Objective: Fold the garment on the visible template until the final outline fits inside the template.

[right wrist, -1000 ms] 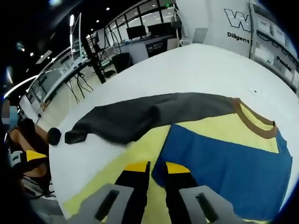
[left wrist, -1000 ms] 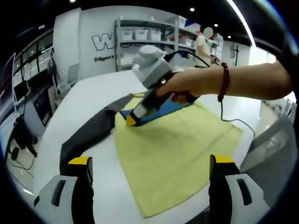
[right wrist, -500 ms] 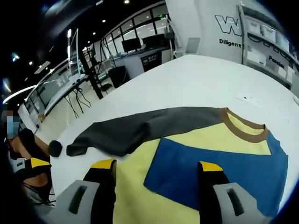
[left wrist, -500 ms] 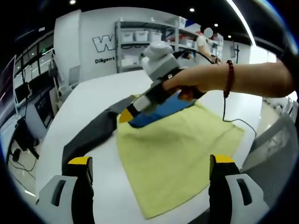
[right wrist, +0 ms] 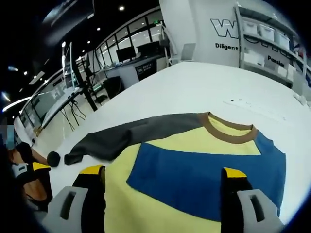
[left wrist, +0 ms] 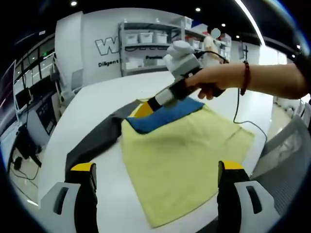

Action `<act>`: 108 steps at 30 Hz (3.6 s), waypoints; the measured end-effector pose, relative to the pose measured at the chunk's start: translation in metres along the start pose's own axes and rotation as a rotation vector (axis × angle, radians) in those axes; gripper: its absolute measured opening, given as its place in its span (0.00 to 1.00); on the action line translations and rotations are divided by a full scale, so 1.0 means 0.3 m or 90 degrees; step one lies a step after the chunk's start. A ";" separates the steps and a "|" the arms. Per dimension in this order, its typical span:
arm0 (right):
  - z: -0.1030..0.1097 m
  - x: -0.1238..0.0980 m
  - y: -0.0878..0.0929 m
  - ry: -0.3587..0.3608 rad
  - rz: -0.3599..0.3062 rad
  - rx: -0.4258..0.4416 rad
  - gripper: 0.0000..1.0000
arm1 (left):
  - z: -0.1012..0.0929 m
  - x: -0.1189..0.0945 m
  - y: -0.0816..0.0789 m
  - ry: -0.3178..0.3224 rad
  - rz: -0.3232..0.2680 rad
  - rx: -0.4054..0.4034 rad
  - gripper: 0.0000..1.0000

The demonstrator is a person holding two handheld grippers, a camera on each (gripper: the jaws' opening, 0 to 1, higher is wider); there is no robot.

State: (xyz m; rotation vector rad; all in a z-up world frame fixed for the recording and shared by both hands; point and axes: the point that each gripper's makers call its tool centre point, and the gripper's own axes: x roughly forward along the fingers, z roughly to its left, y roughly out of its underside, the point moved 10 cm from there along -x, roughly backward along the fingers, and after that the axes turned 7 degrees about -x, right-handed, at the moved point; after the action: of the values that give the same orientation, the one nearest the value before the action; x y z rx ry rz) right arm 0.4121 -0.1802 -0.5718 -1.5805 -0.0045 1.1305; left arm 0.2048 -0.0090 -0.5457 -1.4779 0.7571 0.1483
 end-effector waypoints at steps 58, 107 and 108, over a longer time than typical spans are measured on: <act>-0.424 -0.337 0.355 0.182 0.040 0.190 0.17 | -0.007 0.004 0.008 0.009 0.013 -0.003 0.97; -0.596 -0.481 0.433 0.196 0.110 0.210 0.01 | 0.003 0.003 0.016 0.003 0.023 -0.010 0.96; -0.600 -0.484 0.435 0.198 0.112 0.209 0.01 | 0.004 0.003 0.016 0.003 0.024 -0.011 0.96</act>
State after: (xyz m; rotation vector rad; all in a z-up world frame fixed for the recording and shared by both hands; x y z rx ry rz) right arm 0.3802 -0.4427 -0.5951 -1.4617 0.5108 0.9495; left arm 0.2034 -0.0078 -0.5503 -1.4819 0.7891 0.1807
